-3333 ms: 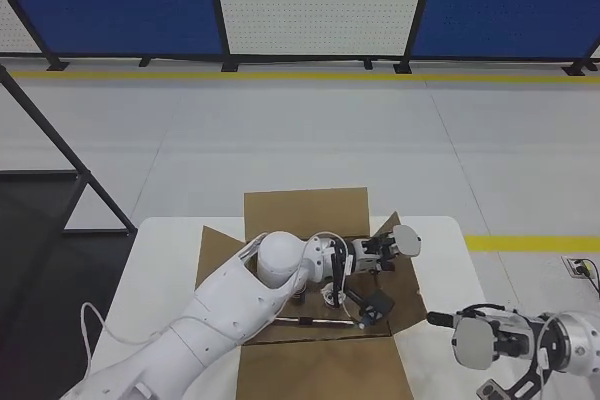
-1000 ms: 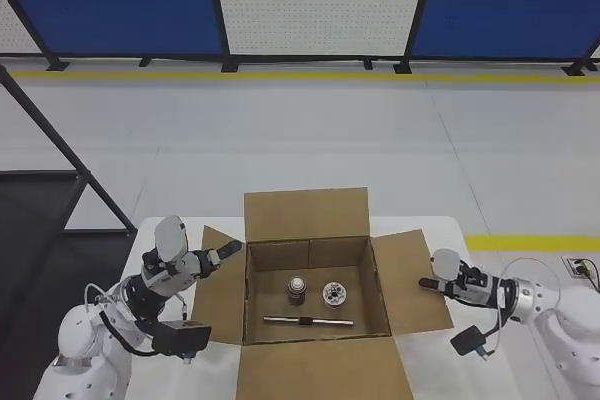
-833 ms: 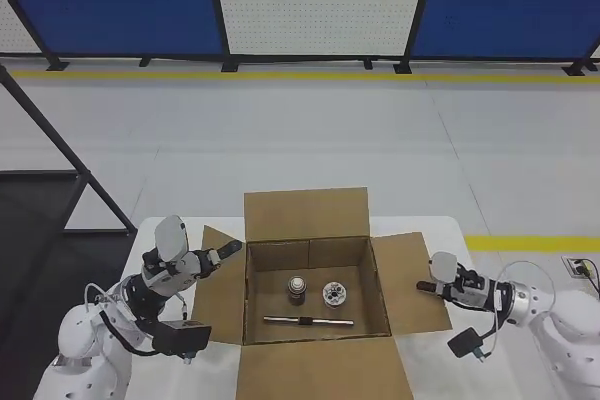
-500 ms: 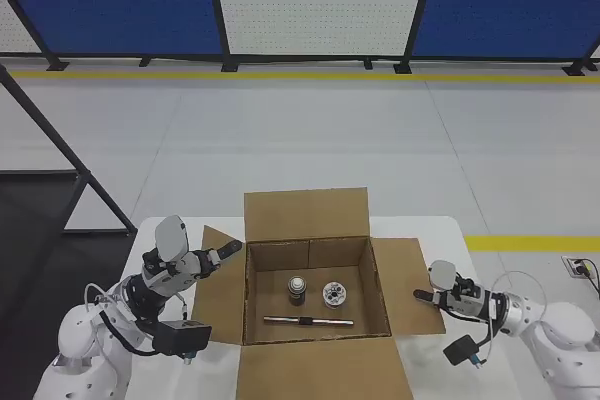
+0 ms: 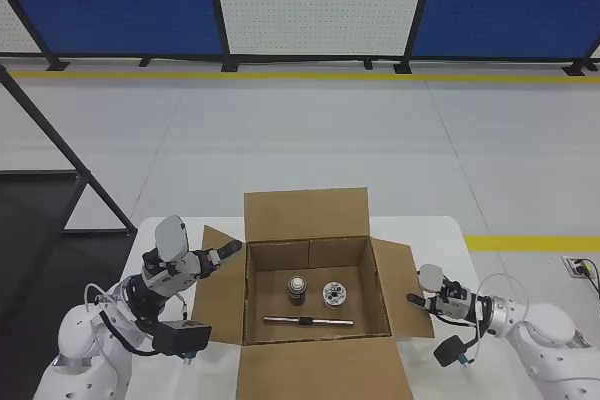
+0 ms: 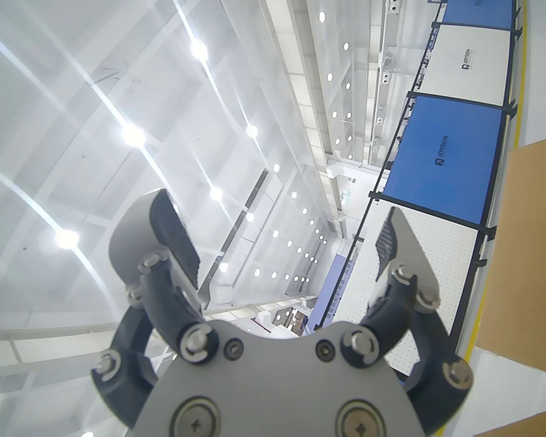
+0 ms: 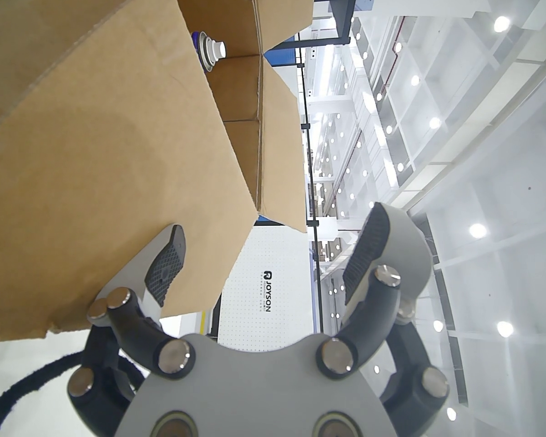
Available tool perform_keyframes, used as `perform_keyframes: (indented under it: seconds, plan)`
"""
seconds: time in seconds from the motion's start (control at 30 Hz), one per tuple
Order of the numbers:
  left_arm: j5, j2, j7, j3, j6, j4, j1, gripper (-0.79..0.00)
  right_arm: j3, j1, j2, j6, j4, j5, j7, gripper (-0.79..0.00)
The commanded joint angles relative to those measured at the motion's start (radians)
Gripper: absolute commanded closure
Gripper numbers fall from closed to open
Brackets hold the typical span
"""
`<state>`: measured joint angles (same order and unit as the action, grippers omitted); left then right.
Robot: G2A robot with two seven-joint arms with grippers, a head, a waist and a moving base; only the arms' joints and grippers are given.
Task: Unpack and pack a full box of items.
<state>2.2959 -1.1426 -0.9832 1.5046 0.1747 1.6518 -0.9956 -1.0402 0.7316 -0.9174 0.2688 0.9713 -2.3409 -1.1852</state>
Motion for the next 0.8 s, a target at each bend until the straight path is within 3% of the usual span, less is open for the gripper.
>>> perform_keyframes:
  seconds: [0.0,0.53,0.77]
  plan:
    - [0.000,0.000,0.000,0.000,0.000,0.000,0.000,-0.785,0.009,-0.008,-0.005,0.004,-0.012,0.002,-0.005,-0.785]
    - [0.000,0.000,0.000,0.000,0.000,0.000,0.000,-0.785,0.050,-0.078,-0.033,0.012,-0.087,-0.003,-0.014,-0.785]
    - [0.000,0.000,0.000,0.000,0.000,0.000,0.000,-0.785,-0.038,-0.093,-0.002,0.067,0.051,-0.052,0.003,-0.785]
